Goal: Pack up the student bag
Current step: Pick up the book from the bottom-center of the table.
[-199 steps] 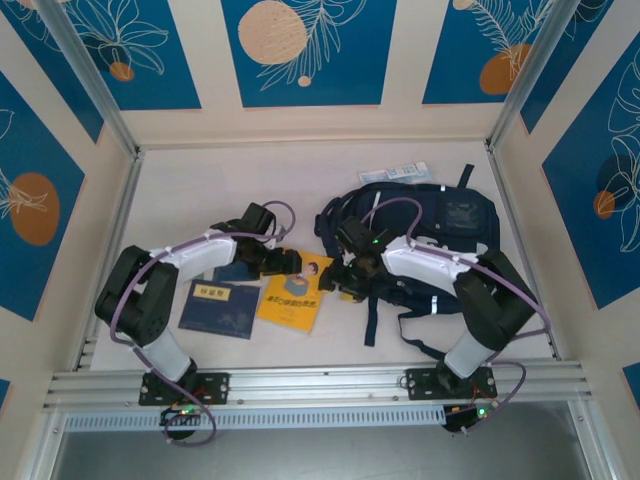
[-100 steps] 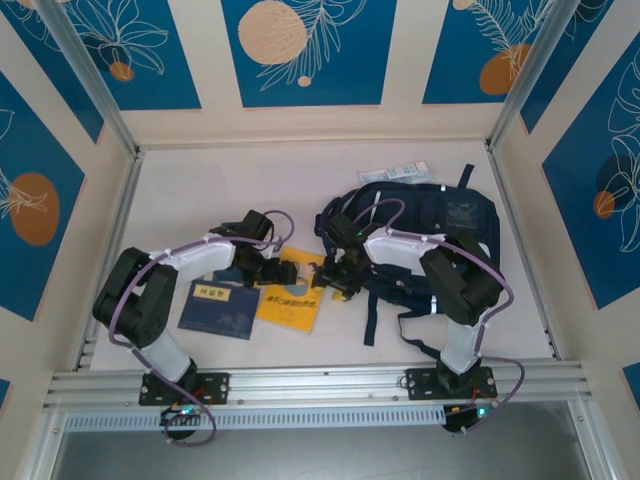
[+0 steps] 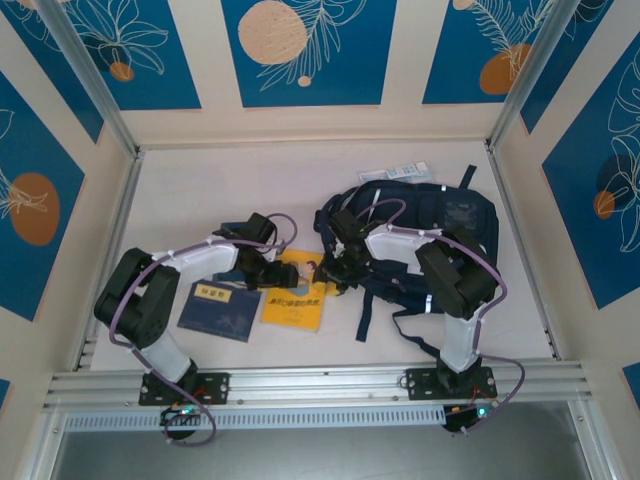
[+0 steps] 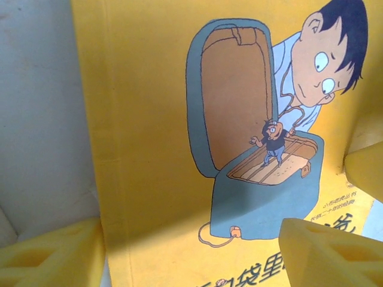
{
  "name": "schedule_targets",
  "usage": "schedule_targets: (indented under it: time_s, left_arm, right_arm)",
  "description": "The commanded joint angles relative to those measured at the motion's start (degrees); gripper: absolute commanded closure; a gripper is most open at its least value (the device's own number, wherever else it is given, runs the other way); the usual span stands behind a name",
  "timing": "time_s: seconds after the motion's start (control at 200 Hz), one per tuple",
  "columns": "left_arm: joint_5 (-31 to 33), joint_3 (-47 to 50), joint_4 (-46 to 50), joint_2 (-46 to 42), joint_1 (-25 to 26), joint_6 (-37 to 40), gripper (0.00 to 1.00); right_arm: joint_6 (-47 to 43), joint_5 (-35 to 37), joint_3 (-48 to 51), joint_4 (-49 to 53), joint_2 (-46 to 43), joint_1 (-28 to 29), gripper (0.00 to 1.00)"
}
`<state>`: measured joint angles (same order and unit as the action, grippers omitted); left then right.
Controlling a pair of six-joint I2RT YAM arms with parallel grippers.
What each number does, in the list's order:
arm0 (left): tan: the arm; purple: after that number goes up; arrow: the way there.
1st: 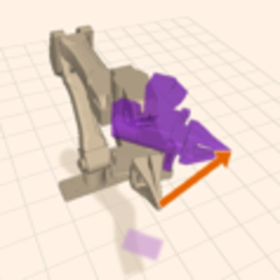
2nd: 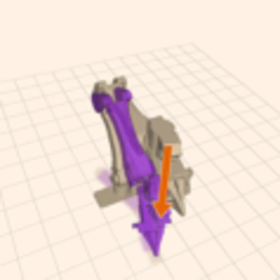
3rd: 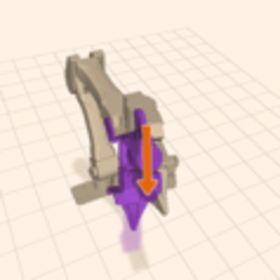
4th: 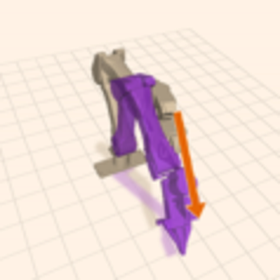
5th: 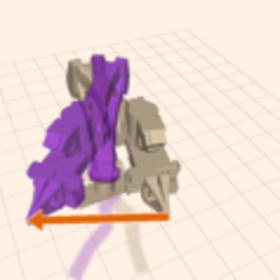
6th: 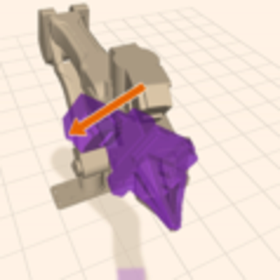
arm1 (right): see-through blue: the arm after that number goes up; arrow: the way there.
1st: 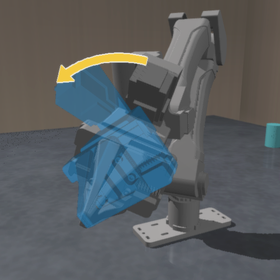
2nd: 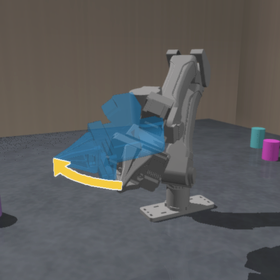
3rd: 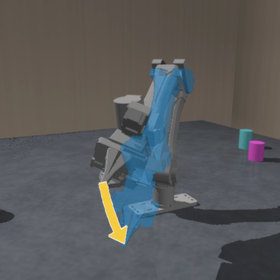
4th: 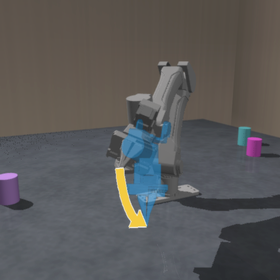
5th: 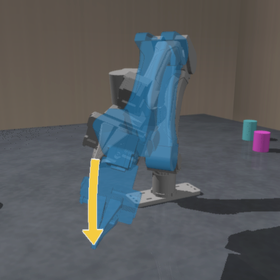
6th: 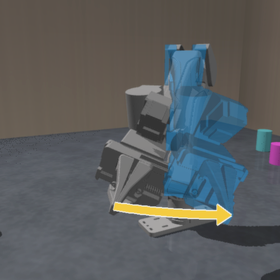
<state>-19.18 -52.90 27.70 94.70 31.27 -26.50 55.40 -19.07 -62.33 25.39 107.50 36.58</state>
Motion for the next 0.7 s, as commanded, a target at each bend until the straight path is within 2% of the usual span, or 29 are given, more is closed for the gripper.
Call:
schedule_targets:
  time_s: [0.0, 0.095, 0.285, 0.455, 0.695]
  left_arm:
    - [-12.2, -1.1, 0.0, 1.9, 3.8, -1.5, 0.28]
    - [-12.2, -1.8, 1.1, 2.0, 3.7, -1.2, 0.29]
    - [-12.7, -1.9, 2.0, 1.3, 3.7, -1.3, 0.31]
    - [-13.2, -1.4, 1.7, 0.4, 3.8, -1.9, 0.32]
    - [-15.0, -0.4, 0.8, -0.8, 3.8, -3.2, 0.37]
  right_arm:
    - [0.5, -8.7, 1.5, -10.9, 2.0, 0.5, 0.69]
    - [-1.4, -10.5, 1.7, -10.0, 0.1, 0.5, 0.73]
    - [-3.3, -12.4, 4.5, -12.6, -5.4, 0.5, 0.73]
    - [-1.0, -13.1, 7.3, -17.4, -6.0, 0.6, 0.75]
    - [0.4, -13.0, 6.7, -19.5, -3.5, 1.5, 0.90]
